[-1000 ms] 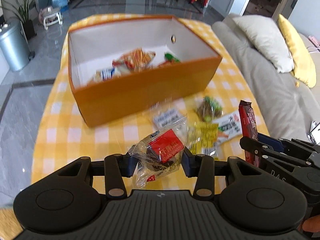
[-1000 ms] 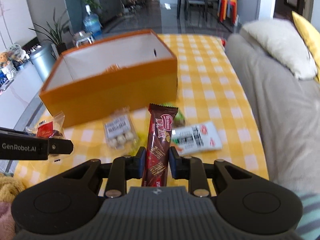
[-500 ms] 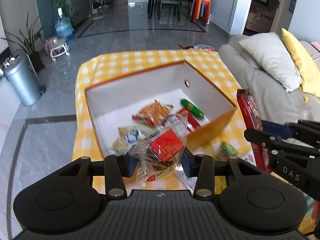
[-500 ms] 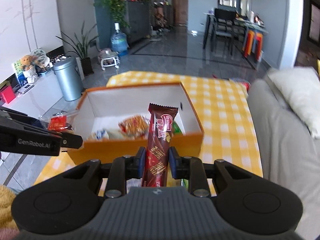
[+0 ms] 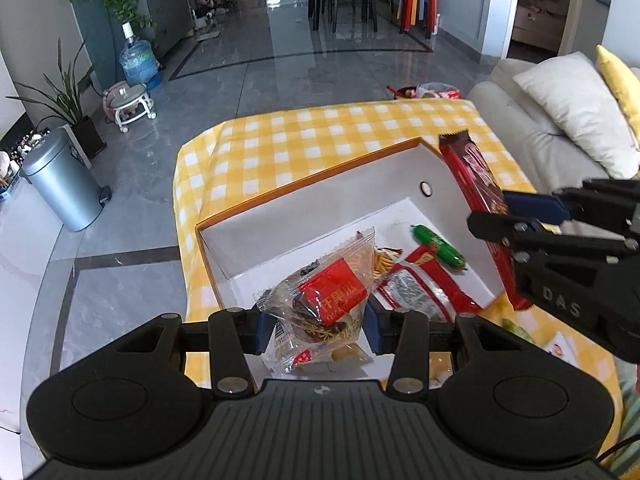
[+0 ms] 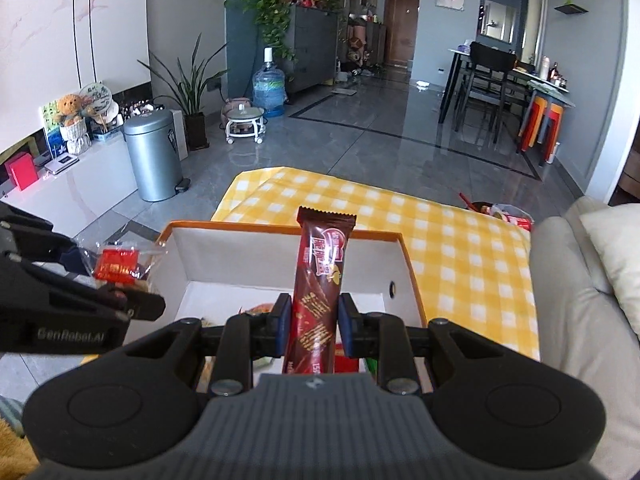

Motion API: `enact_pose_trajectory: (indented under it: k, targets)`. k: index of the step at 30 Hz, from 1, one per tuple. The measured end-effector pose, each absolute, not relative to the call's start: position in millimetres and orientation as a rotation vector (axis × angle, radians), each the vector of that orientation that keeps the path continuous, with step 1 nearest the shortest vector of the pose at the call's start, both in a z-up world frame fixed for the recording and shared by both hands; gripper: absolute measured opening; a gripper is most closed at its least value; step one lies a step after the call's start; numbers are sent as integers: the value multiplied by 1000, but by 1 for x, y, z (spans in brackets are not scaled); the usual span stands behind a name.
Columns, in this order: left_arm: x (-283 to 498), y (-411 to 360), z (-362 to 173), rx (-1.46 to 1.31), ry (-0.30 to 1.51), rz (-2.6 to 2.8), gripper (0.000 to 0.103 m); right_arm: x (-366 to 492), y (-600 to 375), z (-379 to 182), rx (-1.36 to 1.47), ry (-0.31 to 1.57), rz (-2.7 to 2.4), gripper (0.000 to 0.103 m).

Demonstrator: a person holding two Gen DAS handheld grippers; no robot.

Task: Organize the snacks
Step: 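Lift and carry both held snacks over the orange box, then lower both snacks into the orange box and open both tools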

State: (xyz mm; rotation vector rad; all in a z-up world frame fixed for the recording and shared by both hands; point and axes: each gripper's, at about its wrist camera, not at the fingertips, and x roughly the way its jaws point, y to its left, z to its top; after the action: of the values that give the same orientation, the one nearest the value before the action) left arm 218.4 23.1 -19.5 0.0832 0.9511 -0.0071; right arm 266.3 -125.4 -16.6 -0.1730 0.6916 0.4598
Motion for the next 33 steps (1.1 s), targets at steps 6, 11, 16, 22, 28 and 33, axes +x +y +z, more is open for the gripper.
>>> enact_pose_trajectory:
  k: [6, 11, 16, 22, 28, 33]
  targets:
    - [243, 29, -41, 100, 1011, 5, 50, 307, -98, -38, -223, 719, 479, 21]
    - [258, 32, -59, 126, 1055, 24, 50, 336, -76, -60, -271, 746, 495, 21]
    - [265, 30, -77, 139, 1107, 14, 50, 350, -61, -86, -376, 770, 507, 21]
    - [260, 23, -94, 150, 1159, -34, 50, 357, -68, -112, -428, 849, 472, 22]
    - [254, 19, -96, 169, 1189, -66, 50, 354, -79, -128, -438, 929, 447, 21]
    - [245, 14, -101, 189, 1220, -92, 50, 345, -92, -141, -433, 1018, 414, 21]
